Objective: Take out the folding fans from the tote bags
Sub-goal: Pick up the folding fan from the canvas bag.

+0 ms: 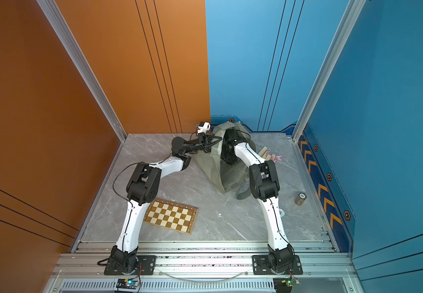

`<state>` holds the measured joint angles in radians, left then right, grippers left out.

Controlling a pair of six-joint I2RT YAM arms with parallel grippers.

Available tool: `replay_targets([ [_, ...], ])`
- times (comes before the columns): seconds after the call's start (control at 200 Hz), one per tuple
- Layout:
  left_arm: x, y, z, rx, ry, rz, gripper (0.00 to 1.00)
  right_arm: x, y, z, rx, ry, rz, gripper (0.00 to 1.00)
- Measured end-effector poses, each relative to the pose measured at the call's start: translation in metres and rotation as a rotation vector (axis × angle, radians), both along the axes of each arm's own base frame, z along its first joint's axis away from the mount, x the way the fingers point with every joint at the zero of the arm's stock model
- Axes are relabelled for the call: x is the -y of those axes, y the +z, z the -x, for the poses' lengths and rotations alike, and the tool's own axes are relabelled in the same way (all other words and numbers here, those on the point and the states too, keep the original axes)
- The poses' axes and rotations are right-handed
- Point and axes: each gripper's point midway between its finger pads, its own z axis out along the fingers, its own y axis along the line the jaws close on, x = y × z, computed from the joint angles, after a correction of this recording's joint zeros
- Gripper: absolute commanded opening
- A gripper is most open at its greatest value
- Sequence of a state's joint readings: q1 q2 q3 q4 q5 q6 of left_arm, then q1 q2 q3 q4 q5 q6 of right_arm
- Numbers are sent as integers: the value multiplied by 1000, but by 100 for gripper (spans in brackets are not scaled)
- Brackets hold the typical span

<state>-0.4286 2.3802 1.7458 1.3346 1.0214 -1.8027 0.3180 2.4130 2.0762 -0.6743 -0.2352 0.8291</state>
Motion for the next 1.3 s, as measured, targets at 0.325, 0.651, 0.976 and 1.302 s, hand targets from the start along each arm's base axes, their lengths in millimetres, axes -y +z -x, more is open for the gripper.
replay_targets([
  [0.325,2,0,2,1,-5,0,0,0,-5,-4,-13,-47,-51,41],
  [0.651,2,0,2,1,-5,0,0,-2,-10,-6,-6,-45,-71,23],
  [0.976,2,1,2,3,-4,2,0,8,-16,-14,32,-43,-122,9],
  [1.302,-3,0,-4,12,17,-3,0,10,6,15,160,183,-119,16],
])
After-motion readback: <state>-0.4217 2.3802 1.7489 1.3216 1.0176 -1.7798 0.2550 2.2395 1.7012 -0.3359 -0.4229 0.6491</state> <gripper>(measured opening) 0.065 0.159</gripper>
